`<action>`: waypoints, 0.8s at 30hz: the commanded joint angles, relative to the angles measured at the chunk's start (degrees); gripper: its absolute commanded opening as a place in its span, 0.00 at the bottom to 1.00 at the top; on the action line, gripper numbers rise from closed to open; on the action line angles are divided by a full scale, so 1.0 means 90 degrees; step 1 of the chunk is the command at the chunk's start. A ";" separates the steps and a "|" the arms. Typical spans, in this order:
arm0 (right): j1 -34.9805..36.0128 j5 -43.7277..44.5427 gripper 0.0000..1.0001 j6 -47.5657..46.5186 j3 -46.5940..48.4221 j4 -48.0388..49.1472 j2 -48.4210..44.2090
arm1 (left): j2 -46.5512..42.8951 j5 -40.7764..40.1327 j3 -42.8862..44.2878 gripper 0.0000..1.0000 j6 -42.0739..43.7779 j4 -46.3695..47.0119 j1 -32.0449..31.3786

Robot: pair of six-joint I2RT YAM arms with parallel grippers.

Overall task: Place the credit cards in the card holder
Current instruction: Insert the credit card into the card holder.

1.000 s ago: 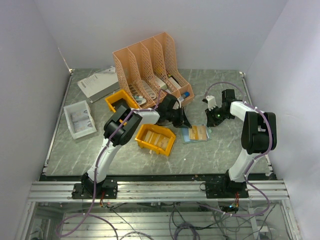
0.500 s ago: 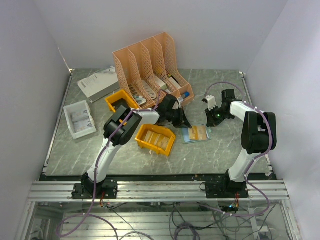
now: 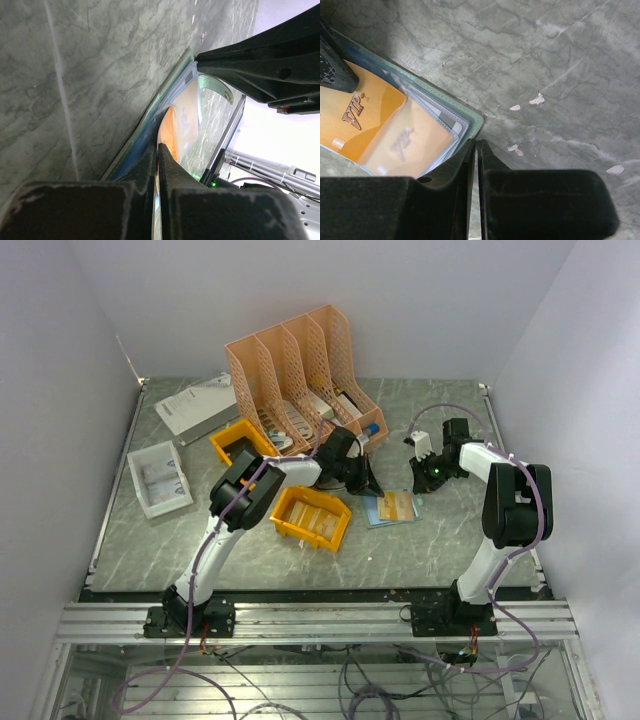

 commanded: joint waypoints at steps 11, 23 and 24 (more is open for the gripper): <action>0.0098 -0.0009 0.08 0.0001 -0.0025 -0.0047 0.0266 | 0.0390 0.0018 0.0241 0.07 0.0064 -0.0591 -0.0147; 0.0096 -0.0017 0.09 0.0001 -0.0025 -0.0046 0.0229 | 0.0120 -0.0019 0.0047 0.07 0.0135 -0.1046 -0.0094; 0.0103 -0.0016 0.09 0.0001 -0.0025 -0.0044 0.0222 | 0.0122 -0.0014 0.0063 0.07 0.0127 -0.1053 -0.0093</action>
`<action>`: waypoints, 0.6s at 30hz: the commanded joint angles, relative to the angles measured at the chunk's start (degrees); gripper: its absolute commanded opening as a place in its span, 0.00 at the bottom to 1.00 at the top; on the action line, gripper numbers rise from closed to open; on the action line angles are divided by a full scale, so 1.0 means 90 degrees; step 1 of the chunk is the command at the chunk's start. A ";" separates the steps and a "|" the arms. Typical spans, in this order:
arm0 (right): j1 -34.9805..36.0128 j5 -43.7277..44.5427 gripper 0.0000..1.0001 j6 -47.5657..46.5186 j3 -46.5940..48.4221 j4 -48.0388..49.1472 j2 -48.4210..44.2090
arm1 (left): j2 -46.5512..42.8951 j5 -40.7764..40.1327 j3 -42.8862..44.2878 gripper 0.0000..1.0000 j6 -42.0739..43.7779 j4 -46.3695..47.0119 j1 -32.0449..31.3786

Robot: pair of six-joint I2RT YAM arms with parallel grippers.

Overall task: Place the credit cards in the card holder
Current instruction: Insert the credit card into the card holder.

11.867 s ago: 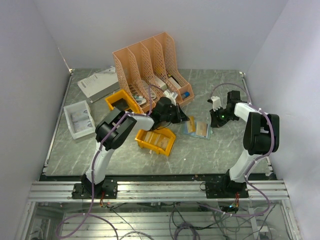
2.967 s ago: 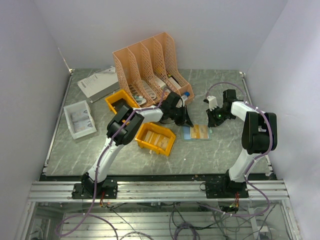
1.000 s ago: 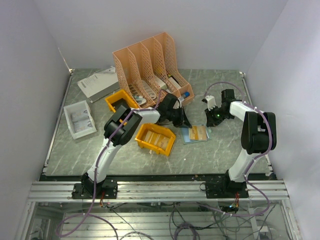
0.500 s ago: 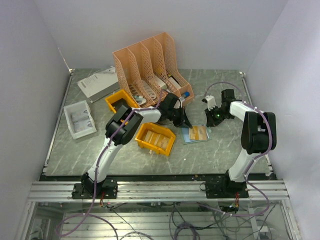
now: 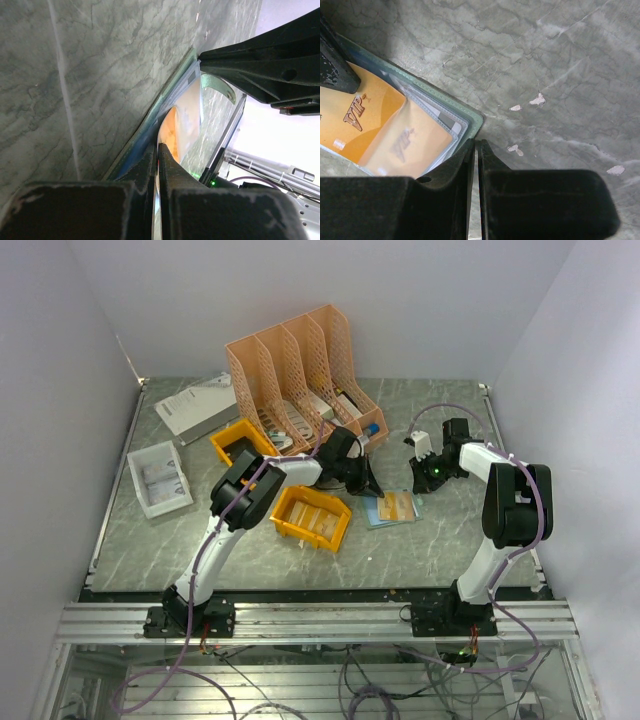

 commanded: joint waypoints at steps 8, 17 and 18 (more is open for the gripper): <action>0.0101 -0.0024 0.09 -0.0009 -0.0025 -0.0041 0.0233 | -0.0124 -0.0094 -0.0147 0.07 0.0154 -0.0937 -0.0089; 0.0114 -0.0019 0.09 0.0001 -0.0025 -0.0042 0.0226 | -0.0135 -0.0099 -0.0047 0.07 0.0184 -0.1029 -0.0095; 0.0118 -0.0024 0.09 0.0001 -0.0025 -0.0035 0.0225 | -0.0106 -0.0088 -0.0027 0.07 0.0192 -0.1053 -0.0090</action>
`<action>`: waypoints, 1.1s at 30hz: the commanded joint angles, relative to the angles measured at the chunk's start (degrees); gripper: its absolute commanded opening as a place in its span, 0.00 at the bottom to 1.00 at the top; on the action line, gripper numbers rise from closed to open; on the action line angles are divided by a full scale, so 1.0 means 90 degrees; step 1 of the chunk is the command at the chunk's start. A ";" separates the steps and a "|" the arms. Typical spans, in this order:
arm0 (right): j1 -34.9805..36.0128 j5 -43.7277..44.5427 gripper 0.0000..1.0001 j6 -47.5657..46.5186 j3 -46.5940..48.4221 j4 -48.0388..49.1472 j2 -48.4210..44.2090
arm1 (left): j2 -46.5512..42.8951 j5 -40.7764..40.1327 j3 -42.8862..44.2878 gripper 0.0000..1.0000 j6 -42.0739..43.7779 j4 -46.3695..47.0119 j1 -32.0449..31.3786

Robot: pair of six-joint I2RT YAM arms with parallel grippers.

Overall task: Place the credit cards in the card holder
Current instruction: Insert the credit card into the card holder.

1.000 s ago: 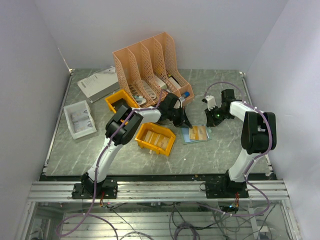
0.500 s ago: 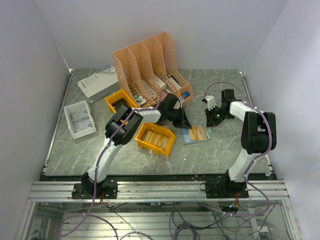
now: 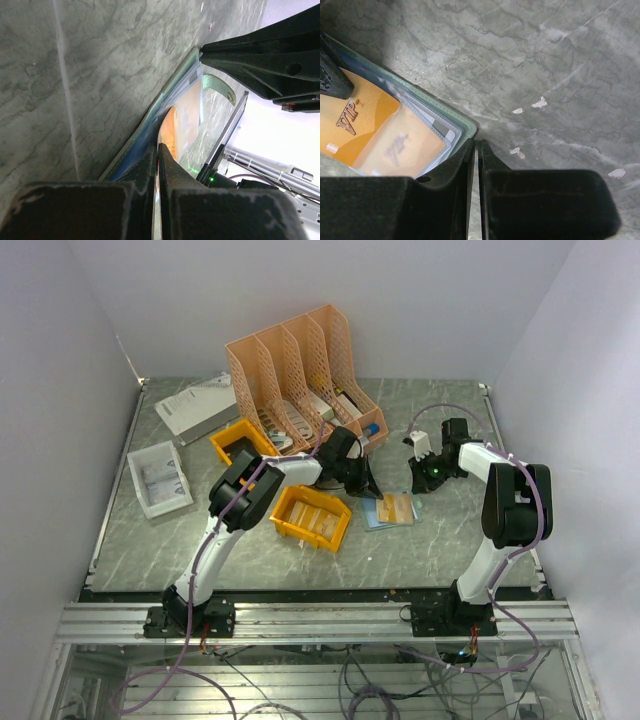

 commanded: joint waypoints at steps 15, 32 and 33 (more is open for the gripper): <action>0.0111 -0.0010 0.09 -0.0008 -0.0025 -0.0047 0.0219 | 0.0443 0.0086 0.0356 0.07 0.0023 -0.0645 -0.0143; 0.0085 -0.0011 0.22 -0.0012 -0.0018 0.0036 -0.0132 | 0.0518 0.0113 0.0424 0.19 0.0011 -0.0606 -0.0161; 0.0071 -0.0018 0.25 0.0004 -0.0037 0.0083 -0.0253 | 0.0513 0.0113 0.0418 0.20 0.0016 -0.0627 -0.0168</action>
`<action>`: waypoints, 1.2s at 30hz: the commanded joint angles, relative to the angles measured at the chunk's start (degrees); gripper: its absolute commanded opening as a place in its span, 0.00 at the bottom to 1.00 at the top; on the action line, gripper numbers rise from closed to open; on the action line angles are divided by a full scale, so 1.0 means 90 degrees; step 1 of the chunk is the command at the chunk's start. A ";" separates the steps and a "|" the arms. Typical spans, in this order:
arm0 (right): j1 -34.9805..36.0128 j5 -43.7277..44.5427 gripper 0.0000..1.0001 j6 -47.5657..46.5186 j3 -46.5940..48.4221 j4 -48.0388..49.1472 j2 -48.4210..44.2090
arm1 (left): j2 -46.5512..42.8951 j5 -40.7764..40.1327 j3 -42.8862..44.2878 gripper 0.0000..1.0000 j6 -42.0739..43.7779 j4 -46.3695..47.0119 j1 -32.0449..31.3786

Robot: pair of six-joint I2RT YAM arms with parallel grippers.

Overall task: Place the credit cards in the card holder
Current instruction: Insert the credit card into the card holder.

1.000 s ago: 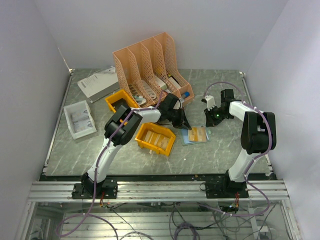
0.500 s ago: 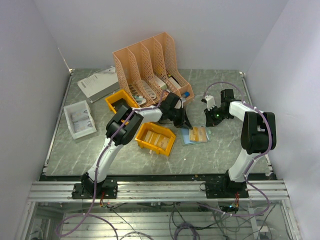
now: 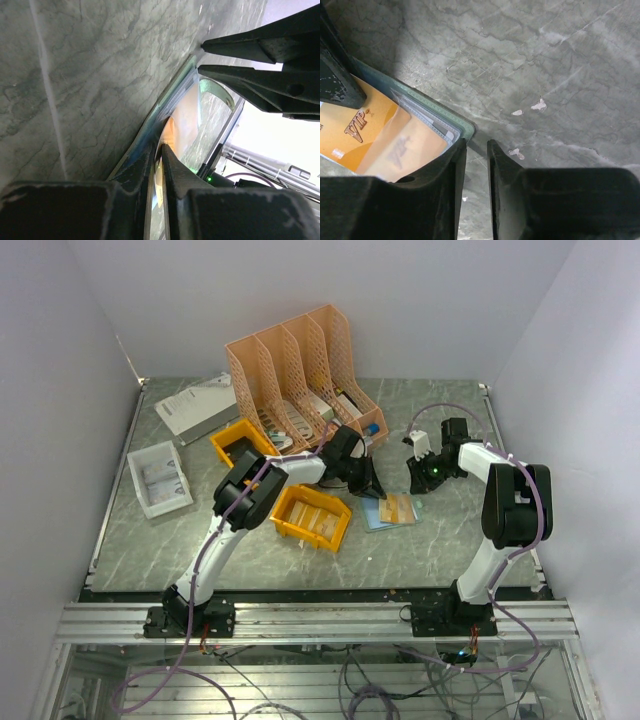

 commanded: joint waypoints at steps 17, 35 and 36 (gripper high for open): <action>0.1189 -0.3002 0.00 -0.4767 -0.1118 -0.1469 -0.2353 | 0.0269 0.0048 -0.0065 0.24 0.0023 -0.0245 -0.0108; 0.2764 -0.0378 0.00 -0.3772 -0.2288 0.1352 -0.2413 | 0.0240 0.0118 -0.0188 0.25 0.0016 -0.0117 -0.0087; 0.2797 -0.0292 0.00 -0.3753 -0.2271 0.1363 -0.2372 | 0.0242 0.0119 -0.0193 0.25 0.0016 -0.0119 -0.0086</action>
